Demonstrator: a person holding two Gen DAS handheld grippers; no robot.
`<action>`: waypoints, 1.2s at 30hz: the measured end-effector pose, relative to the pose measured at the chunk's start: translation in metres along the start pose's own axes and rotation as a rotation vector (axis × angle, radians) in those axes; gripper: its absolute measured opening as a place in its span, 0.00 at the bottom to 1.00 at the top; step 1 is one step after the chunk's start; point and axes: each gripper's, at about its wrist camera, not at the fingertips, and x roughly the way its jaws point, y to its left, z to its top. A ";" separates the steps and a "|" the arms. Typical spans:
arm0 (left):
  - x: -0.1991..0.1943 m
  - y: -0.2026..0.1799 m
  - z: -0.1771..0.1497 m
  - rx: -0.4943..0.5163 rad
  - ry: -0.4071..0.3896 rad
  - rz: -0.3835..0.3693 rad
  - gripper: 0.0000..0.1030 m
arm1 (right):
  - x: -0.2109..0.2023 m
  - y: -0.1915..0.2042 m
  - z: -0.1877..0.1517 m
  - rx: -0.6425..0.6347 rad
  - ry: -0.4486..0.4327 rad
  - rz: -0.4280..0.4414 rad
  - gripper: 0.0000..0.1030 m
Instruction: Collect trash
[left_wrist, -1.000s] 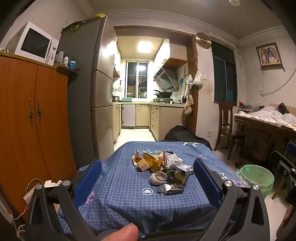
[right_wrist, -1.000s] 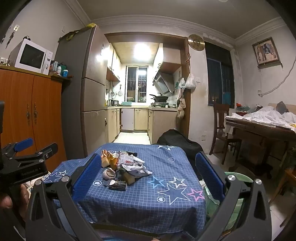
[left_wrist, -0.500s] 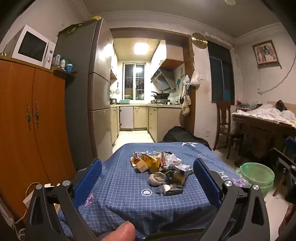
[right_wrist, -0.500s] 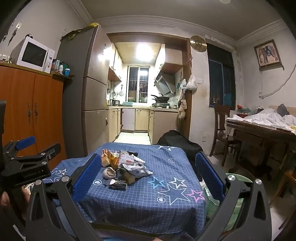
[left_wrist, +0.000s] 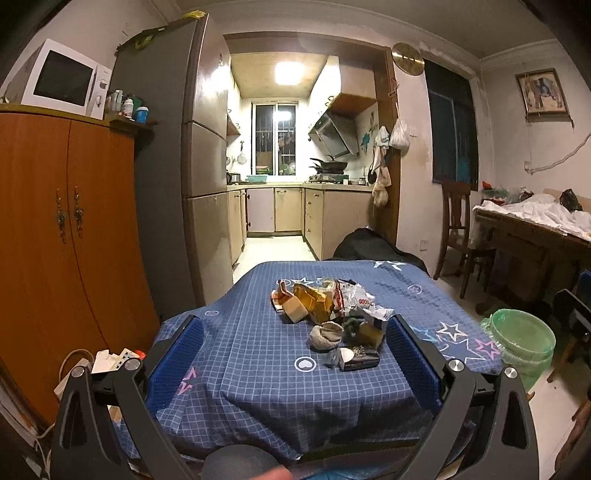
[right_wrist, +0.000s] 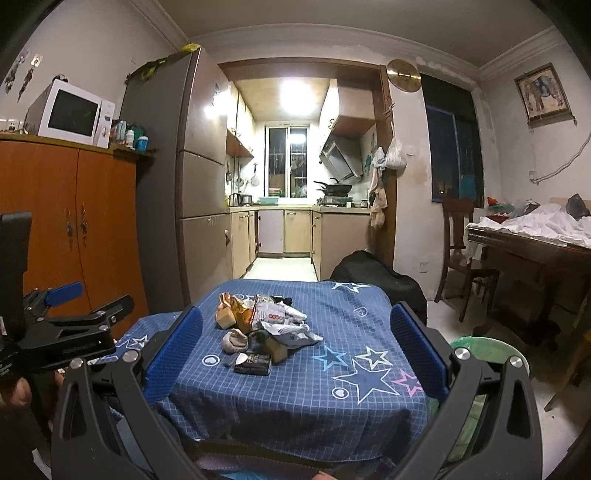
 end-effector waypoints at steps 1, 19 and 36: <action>0.001 -0.001 -0.001 0.001 0.002 0.001 0.95 | 0.001 0.002 0.000 -0.003 0.007 0.001 0.95; 0.013 -0.003 -0.006 0.025 0.029 0.029 0.95 | 0.004 0.008 0.000 -0.006 0.027 0.009 0.95; 0.017 -0.001 -0.009 0.034 0.037 0.041 0.95 | 0.005 0.008 -0.001 -0.007 0.034 0.010 0.95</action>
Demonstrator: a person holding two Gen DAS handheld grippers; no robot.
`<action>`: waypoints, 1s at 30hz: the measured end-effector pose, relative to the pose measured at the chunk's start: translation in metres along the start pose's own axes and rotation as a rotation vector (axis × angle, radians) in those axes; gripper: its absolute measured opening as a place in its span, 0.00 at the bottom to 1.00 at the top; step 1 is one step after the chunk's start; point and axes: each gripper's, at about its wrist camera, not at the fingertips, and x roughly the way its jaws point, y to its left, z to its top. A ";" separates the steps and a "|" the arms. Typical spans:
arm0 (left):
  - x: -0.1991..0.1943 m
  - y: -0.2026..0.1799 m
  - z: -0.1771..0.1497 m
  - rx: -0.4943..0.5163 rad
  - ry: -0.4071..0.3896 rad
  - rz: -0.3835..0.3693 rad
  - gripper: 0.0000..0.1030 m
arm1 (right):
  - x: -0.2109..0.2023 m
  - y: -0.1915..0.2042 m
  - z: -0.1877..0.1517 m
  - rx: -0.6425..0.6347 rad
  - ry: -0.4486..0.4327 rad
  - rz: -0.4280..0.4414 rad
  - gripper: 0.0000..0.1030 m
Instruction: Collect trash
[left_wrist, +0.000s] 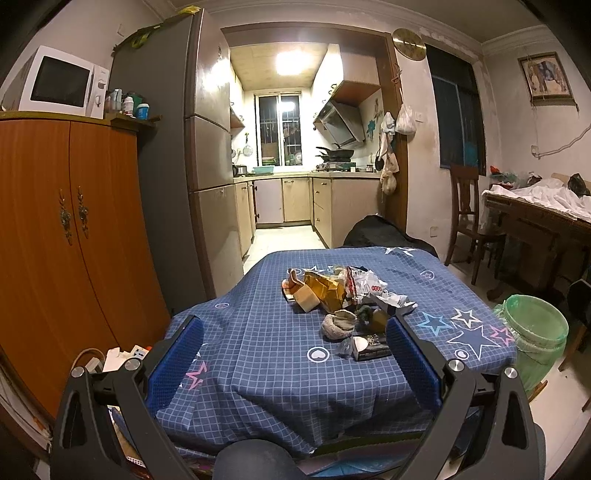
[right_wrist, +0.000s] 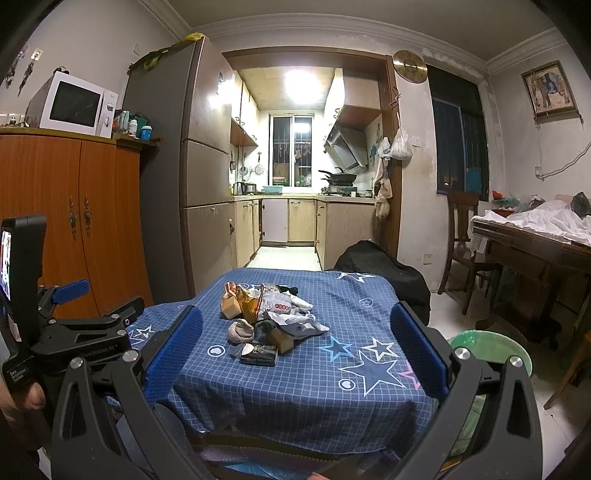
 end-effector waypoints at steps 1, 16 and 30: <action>0.000 0.000 0.000 0.000 0.000 0.000 0.95 | 0.000 0.000 0.000 -0.001 -0.001 -0.001 0.95; 0.002 0.003 -0.001 0.000 0.003 0.004 0.95 | -0.001 0.003 -0.002 -0.011 -0.005 0.023 0.95; 0.004 0.004 -0.005 -0.010 -0.009 -0.001 0.95 | -0.001 0.008 0.003 -0.036 -0.016 0.052 0.95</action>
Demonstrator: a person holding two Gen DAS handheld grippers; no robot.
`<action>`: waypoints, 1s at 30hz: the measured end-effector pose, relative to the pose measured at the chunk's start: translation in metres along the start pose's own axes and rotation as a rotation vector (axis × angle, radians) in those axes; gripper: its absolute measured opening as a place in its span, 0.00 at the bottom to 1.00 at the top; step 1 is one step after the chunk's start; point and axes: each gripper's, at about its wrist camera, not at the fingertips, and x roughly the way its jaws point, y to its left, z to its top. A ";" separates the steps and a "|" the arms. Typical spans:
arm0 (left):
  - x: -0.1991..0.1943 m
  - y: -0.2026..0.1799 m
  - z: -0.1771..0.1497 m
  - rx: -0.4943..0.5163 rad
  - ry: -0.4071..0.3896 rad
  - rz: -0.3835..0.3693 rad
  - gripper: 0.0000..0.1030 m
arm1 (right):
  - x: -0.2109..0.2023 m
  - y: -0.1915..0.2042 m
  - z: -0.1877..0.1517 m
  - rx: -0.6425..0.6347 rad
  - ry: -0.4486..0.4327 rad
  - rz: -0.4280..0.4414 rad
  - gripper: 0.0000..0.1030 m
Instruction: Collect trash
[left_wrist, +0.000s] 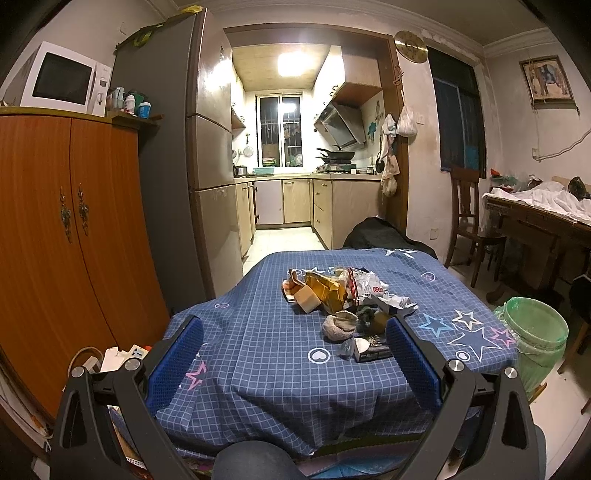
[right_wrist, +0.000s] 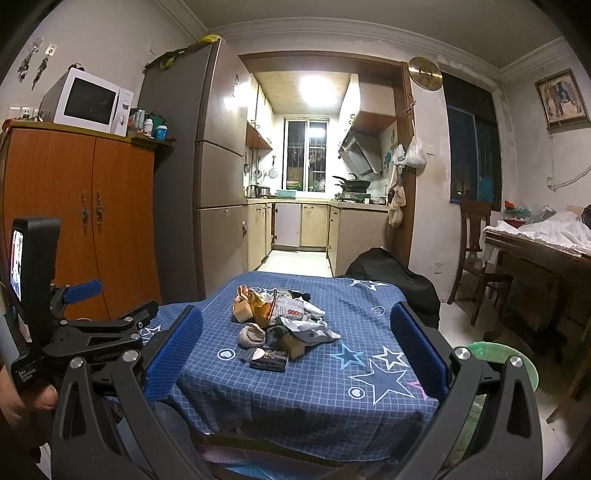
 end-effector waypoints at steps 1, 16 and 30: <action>0.000 0.000 0.000 0.000 0.001 -0.001 0.95 | 0.001 0.001 0.001 -0.001 0.001 0.000 0.95; 0.003 -0.007 0.000 0.015 0.011 -0.001 0.95 | -0.001 0.001 -0.001 -0.003 0.004 0.006 0.95; 0.124 -0.006 -0.002 0.061 0.208 -0.221 0.95 | 0.081 -0.022 -0.010 0.029 0.193 0.166 0.95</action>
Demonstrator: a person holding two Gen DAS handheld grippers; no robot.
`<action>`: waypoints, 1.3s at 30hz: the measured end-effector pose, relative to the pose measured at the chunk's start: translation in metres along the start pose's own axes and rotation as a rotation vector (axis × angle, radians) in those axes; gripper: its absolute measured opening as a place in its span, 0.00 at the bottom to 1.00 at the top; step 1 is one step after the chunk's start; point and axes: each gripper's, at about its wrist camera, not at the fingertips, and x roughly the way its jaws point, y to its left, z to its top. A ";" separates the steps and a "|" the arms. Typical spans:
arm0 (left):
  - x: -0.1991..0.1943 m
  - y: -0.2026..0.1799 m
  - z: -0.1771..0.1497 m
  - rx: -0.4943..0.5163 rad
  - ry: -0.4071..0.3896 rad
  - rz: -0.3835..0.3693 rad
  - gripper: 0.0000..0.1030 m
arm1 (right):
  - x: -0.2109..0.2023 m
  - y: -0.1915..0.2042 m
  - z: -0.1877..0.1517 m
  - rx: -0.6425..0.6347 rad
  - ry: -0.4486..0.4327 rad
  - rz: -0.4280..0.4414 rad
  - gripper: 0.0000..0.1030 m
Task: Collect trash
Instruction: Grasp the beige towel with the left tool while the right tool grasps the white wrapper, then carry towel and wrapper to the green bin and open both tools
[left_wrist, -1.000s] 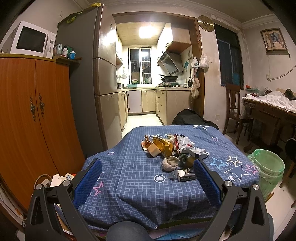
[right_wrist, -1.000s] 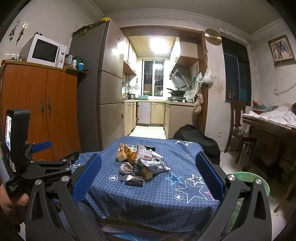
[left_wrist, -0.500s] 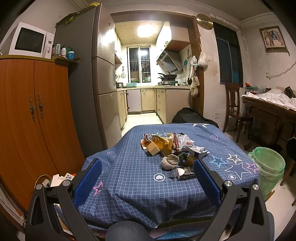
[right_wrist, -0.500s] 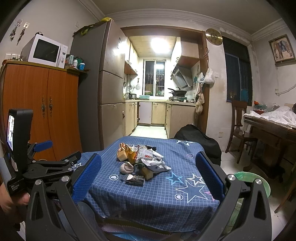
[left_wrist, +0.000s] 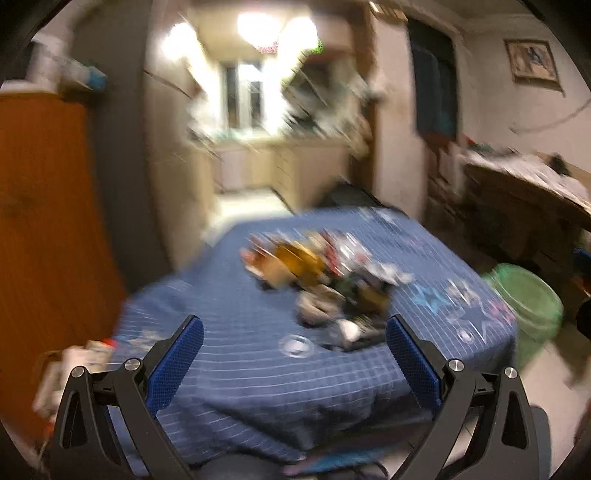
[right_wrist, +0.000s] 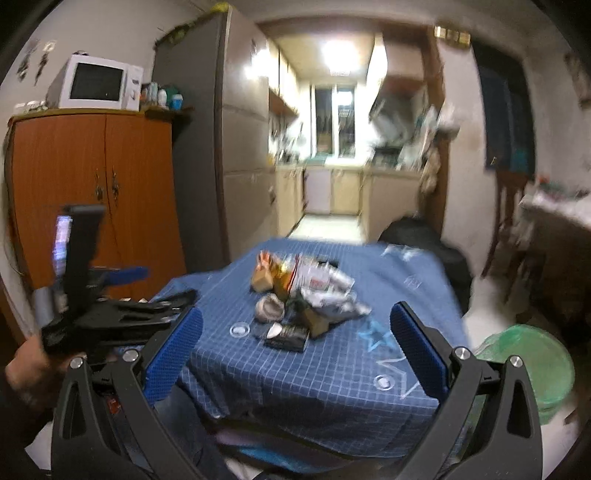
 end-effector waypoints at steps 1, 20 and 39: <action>0.019 0.000 0.003 0.020 0.019 -0.024 0.95 | 0.011 -0.005 0.001 0.010 0.021 0.009 0.95; 0.226 0.024 0.008 -0.047 0.274 -0.246 0.69 | 0.261 -0.083 -0.007 0.097 0.424 0.196 0.63; 0.146 0.020 0.014 -0.111 0.112 -0.209 0.46 | 0.184 -0.085 0.018 0.079 0.233 0.130 0.29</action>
